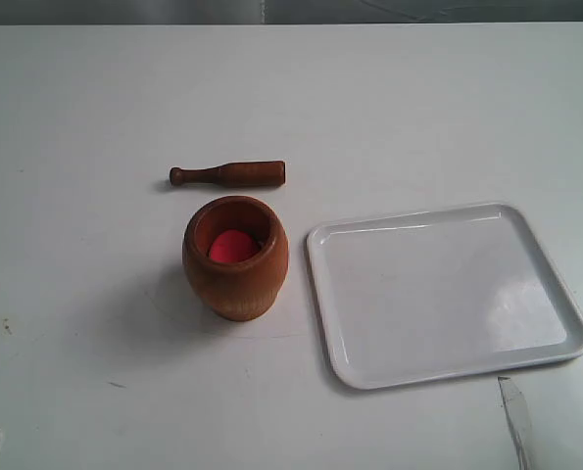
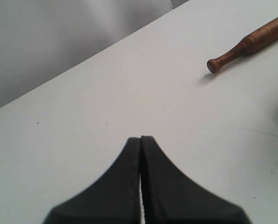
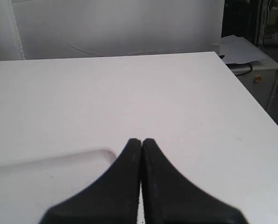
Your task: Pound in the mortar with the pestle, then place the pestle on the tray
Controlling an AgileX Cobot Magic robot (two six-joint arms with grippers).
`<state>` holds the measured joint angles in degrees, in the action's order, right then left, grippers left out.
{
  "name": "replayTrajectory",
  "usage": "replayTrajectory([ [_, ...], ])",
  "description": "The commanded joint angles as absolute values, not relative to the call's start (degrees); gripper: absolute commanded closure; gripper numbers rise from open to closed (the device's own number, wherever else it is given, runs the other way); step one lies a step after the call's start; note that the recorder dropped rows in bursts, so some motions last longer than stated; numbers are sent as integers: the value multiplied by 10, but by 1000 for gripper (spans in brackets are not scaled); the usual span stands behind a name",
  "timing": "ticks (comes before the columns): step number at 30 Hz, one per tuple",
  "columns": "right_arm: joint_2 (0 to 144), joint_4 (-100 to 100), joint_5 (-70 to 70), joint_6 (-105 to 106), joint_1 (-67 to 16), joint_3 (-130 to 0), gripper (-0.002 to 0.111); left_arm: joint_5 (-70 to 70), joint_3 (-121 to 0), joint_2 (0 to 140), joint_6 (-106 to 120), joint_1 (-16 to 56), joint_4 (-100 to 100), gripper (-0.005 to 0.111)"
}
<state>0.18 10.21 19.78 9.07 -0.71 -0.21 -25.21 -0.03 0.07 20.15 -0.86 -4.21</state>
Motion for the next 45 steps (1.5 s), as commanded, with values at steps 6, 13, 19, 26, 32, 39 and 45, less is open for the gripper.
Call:
replayTrajectory([
  [6,0,105,198,92,-9,0,108,-250,0,0,197,-4,-38,107],
  [13,0,94,142,114,-9,0,108,-250,0,0,197,-4,-38,107],
  [19,0,247,-63,97,-9,0,108,-250,0,0,197,-4,-38,107],
  [26,0,281,-238,91,-9,0,108,-250,0,0,197,-4,-38,107],
  [32,0,203,-299,-207,-9,0,108,-250,0,0,197,-4,-38,107],
  [39,187,-130,-528,-358,-9,-77,108,-250,0,0,197,-4,-38,107],
  [45,438,-404,-576,-360,-9,-281,108,-250,0,0,197,-4,-38,107],
])
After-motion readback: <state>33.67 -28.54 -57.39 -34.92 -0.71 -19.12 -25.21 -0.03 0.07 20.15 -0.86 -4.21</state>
